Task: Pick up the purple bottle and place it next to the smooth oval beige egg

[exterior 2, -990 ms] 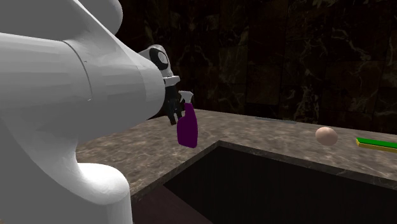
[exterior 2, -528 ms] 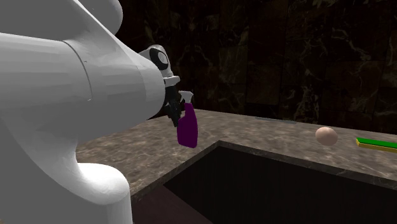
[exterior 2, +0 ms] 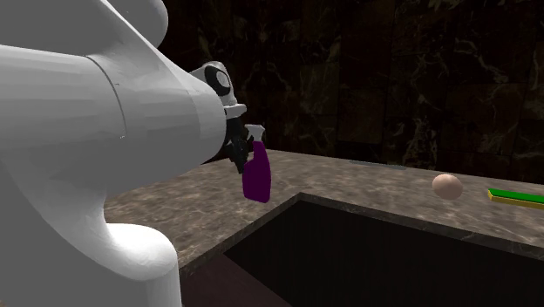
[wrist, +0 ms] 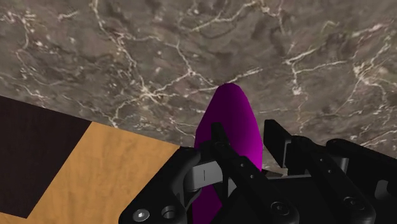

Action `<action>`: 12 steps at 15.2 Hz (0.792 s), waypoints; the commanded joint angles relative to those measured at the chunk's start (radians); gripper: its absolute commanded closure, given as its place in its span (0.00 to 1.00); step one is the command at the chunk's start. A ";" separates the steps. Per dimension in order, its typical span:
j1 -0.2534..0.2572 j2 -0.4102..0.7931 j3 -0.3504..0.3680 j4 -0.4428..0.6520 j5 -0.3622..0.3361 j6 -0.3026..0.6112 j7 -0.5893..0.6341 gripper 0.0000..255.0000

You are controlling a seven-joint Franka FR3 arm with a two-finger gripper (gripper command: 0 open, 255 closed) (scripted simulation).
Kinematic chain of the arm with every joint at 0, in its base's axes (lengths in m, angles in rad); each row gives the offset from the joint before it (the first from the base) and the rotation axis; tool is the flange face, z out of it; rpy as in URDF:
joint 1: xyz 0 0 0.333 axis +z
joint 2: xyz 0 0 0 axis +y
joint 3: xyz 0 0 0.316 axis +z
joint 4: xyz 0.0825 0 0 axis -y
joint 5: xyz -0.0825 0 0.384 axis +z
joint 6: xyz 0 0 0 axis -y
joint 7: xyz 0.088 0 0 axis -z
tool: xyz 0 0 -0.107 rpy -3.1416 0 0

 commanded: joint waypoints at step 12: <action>0.071 0.080 -0.100 0.050 -0.078 -0.121 0.017 1.00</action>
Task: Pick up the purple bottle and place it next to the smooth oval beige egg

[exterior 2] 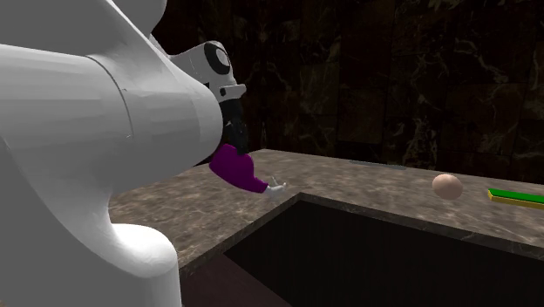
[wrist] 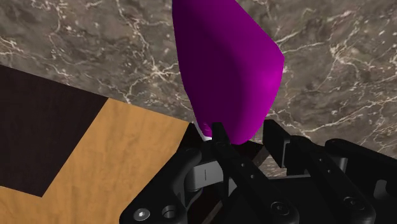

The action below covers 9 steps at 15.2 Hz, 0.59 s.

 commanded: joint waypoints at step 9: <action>0.044 0.053 -0.068 0.068 -0.054 -0.108 0.009 1.00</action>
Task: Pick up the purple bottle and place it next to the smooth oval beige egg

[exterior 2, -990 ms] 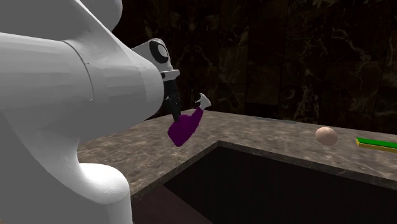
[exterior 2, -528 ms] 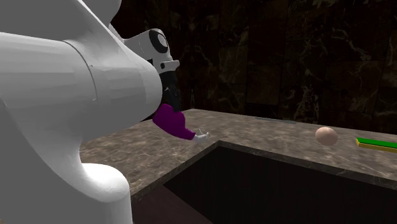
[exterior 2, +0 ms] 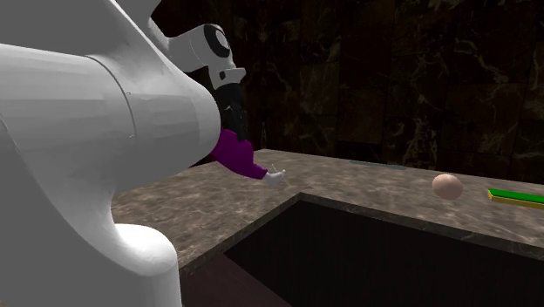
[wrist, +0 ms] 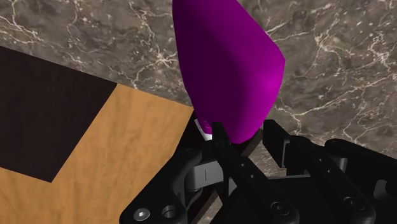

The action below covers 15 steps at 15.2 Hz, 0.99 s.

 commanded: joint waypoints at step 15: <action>0.039 0.063 -0.077 0.150 -0.065 -0.186 0.000 1.00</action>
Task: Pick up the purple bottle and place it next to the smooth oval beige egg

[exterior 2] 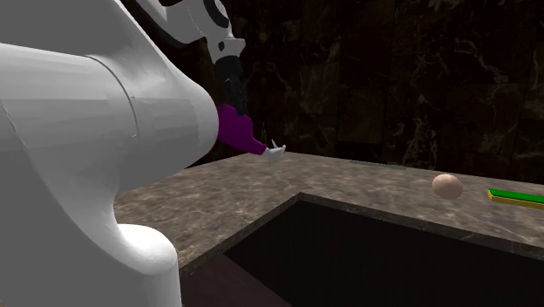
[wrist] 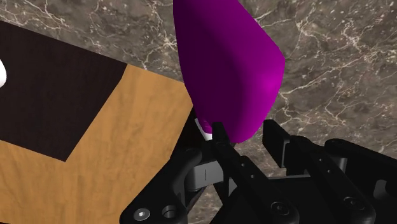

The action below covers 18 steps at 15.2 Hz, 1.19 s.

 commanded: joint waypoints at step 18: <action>-0.069 0.013 -0.007 0.269 -0.020 -0.250 -0.037 1.00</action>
